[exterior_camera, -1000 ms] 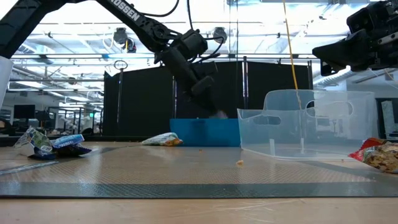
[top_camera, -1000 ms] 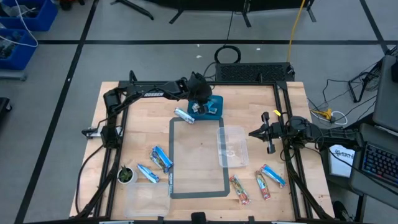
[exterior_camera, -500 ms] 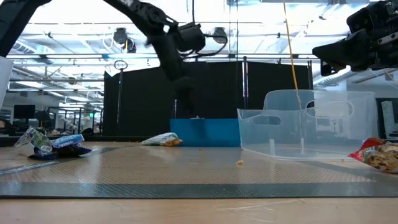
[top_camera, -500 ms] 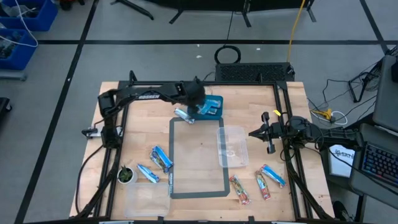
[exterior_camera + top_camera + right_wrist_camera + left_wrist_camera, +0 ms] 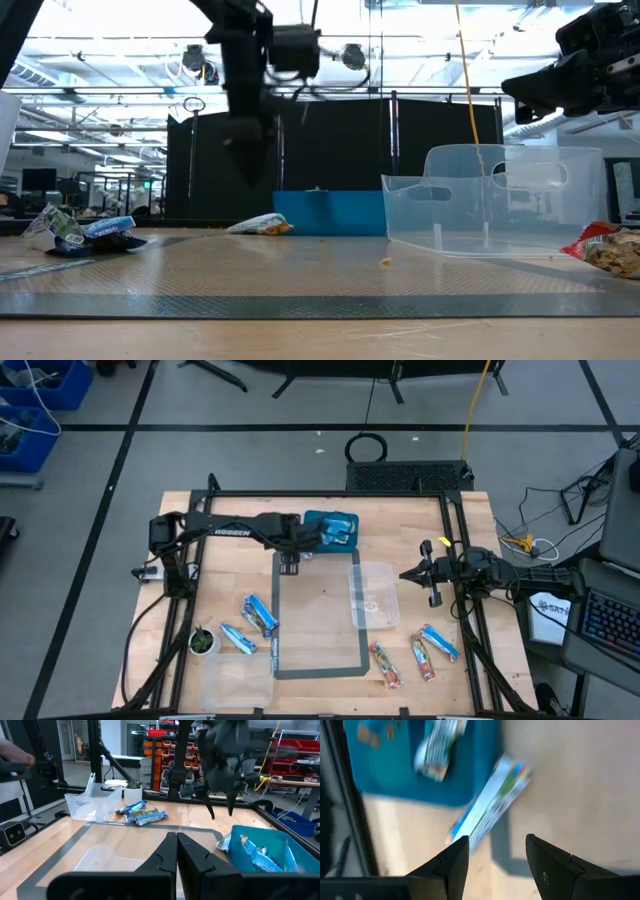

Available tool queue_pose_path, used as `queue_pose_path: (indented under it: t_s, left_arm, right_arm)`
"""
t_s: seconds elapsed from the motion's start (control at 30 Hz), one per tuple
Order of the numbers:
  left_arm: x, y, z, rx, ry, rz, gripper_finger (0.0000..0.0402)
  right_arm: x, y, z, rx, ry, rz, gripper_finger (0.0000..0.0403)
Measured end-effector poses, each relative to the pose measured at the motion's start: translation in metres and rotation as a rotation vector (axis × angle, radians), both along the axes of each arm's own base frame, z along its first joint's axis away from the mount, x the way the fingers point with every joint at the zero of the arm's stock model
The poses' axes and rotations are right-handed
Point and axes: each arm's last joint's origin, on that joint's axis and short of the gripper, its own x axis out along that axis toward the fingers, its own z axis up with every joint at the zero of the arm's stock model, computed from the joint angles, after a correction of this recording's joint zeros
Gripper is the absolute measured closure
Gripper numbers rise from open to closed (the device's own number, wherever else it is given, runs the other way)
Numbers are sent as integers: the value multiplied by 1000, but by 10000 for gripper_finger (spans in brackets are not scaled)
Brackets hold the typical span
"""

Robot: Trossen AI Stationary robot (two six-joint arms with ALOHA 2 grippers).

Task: Pick and place Granola Bars by type
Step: Put the orange granola bar into the blue bin

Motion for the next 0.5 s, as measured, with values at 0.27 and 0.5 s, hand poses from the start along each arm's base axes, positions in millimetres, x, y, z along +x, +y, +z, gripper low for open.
queue_pose_path:
  t_s: [0.27,0.5]
  left_arm:
    - [-30,30,-51,17,54,96,201]
    - [-43,48,-70,41,12,89,201]
  right_arm:
    - [0,0,0,0,0,0,399]
    - [0,0,0,0,0,0,399]
